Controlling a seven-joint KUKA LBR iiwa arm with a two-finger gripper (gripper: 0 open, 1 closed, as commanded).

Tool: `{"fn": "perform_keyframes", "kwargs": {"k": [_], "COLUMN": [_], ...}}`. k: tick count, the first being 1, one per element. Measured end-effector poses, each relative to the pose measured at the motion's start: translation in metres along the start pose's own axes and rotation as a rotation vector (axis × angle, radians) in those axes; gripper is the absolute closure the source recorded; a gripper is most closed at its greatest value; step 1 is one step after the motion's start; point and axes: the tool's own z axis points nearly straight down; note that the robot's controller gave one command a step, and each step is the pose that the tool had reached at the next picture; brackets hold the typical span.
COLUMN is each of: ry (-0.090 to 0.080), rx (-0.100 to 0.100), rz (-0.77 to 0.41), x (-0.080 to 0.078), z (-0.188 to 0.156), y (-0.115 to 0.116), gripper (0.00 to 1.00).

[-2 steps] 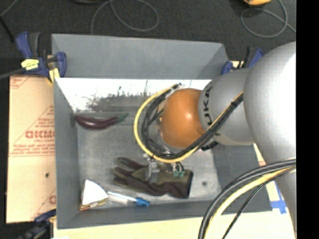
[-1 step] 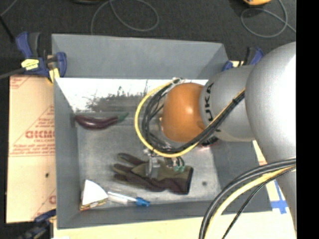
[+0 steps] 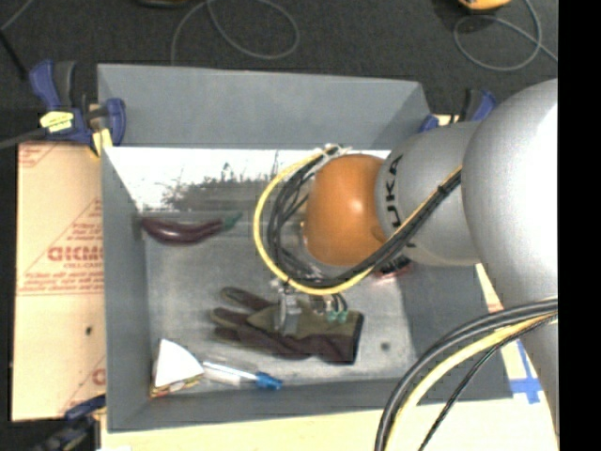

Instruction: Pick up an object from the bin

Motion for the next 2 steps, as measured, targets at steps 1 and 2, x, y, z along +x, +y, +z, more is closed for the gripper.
{"fn": "perform_keyframes", "kwargs": {"k": [1, 2], "ry": [0.008, -0.003], "rx": [0.000, -0.001], "rz": [0.005, 0.005], "x": [0.001, -0.002], "z": [-0.046, -0.097], "y": [-0.001, -0.001], "gripper": [1.00, 1.00]}}
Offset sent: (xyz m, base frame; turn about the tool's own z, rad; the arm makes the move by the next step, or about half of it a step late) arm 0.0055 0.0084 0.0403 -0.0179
